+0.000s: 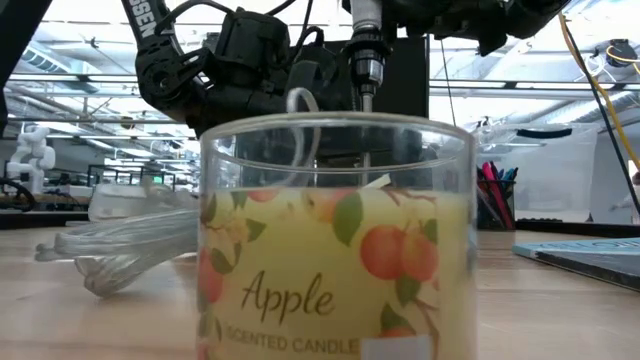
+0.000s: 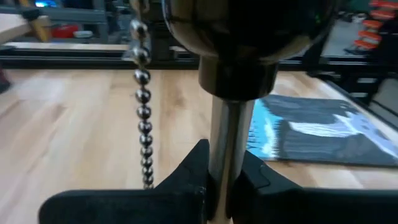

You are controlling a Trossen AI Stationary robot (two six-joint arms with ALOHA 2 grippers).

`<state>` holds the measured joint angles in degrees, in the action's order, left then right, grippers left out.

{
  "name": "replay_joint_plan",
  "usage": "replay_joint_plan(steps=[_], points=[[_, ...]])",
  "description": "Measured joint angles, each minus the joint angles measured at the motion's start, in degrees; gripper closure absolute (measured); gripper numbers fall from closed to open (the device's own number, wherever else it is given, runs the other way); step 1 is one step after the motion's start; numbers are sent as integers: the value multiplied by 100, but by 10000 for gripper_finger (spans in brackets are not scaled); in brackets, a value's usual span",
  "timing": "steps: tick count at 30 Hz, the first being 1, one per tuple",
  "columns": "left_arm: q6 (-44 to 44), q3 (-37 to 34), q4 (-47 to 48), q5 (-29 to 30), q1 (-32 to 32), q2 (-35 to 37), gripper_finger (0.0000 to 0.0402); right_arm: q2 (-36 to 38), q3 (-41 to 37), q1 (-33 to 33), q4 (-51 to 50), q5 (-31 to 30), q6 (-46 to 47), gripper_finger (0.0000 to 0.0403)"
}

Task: Screw lightbulb
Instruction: Remove the white lightbulb from the brown lamp

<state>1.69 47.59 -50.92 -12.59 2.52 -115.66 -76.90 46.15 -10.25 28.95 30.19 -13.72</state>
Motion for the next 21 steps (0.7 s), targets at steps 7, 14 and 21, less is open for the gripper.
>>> replay_joint_plan(steps=[7,14,21], points=[[-13,7,-3,-439,0,0,373,-15,0,-28,162,673,25,188],[30,12,56,-473,-39,2,373,-35,0,-32,182,785,-53,188],[-32,26,168,-514,-44,11,373,-36,0,-37,193,1041,-192,188]])
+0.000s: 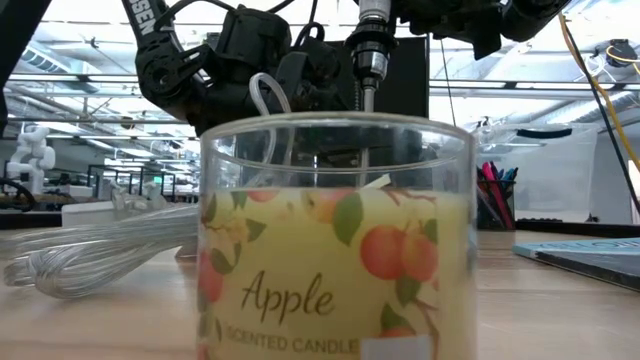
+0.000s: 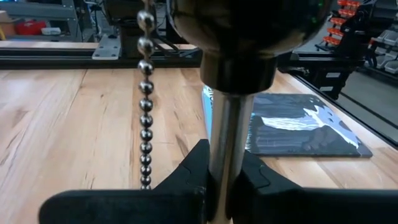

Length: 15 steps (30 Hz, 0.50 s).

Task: Screw lightbulb
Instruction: Remove the white lightbulb from the brown lamp

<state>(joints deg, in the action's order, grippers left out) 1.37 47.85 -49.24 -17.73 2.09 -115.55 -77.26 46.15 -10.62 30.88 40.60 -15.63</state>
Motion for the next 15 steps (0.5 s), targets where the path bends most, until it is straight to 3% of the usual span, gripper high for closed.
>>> replay_joint_plan(steps=[6,10,15], points=[[-23,-2,13,-1,0,2,373,1,0,198,-22,-398,48,178],[-31,-10,29,-1,2,2,373,3,9,402,-27,-905,42,148],[-50,-12,36,4,2,2,373,16,28,464,-18,-969,319,106]])
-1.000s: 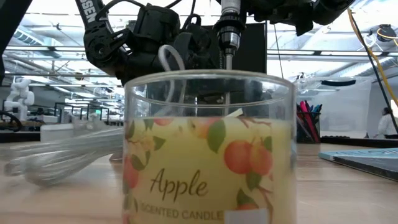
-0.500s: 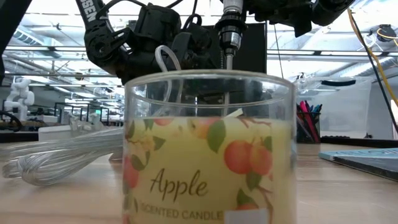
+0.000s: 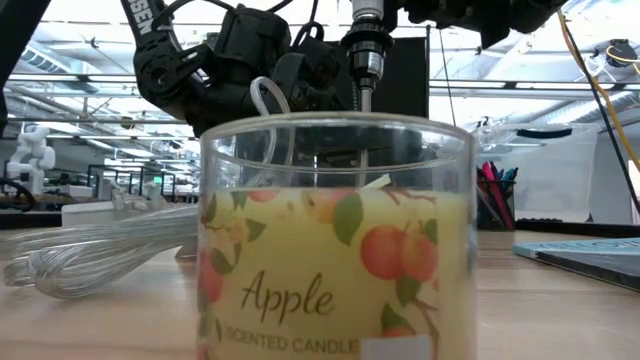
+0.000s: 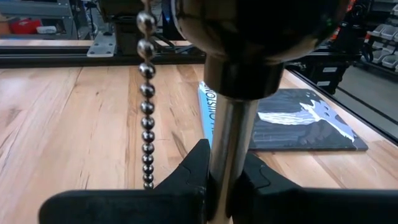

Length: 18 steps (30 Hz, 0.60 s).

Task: Screw lightbulb
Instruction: Remove the white lightbulb from the brown lamp

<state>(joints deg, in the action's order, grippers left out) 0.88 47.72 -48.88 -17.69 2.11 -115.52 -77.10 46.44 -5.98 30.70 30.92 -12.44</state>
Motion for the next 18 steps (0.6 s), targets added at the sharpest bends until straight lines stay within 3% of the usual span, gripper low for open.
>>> replay_joint_plan(steps=[6,11,18], points=[[24,0,0,182,6,0,373,19,13,11,-47,-2,413,77],[156,-4,-3,670,29,0,373,22,20,91,-152,-64,476,69],[337,-1,-28,1684,158,0,373,20,20,201,-660,-1218,347,69]])
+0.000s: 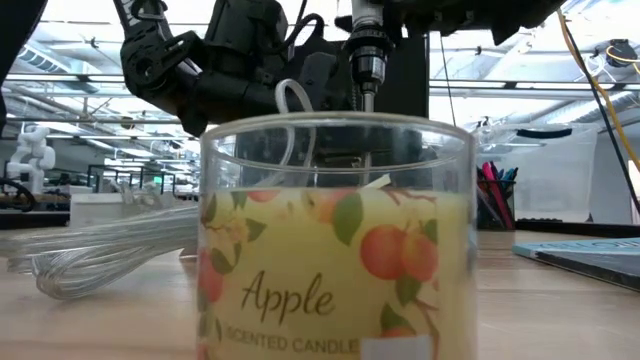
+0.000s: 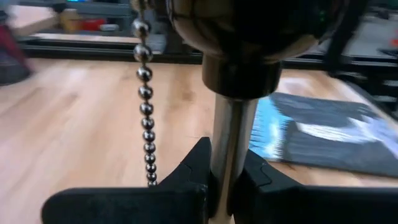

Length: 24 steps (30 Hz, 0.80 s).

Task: Screw lightbulb
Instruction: Remove the white lightbulb from the brown lamp

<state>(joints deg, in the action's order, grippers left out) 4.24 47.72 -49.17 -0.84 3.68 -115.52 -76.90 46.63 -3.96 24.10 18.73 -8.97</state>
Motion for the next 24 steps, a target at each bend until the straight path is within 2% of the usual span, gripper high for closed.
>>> replay_joint_plan(steps=[6,9,12,17,24], points=[[202,1,4,985,140,0,373,-7,-11,259,-132,-601,192,69],[327,1,20,1425,206,-2,373,-11,-13,479,-136,-1225,139,69],[471,1,37,1830,255,-2,373,-11,-14,734,-57,-2097,199,69],[597,1,43,2182,309,-7,373,-20,-22,1173,309,-3499,37,69],[749,1,74,2490,304,-7,373,-49,-33,1385,715,-4557,-57,69]])
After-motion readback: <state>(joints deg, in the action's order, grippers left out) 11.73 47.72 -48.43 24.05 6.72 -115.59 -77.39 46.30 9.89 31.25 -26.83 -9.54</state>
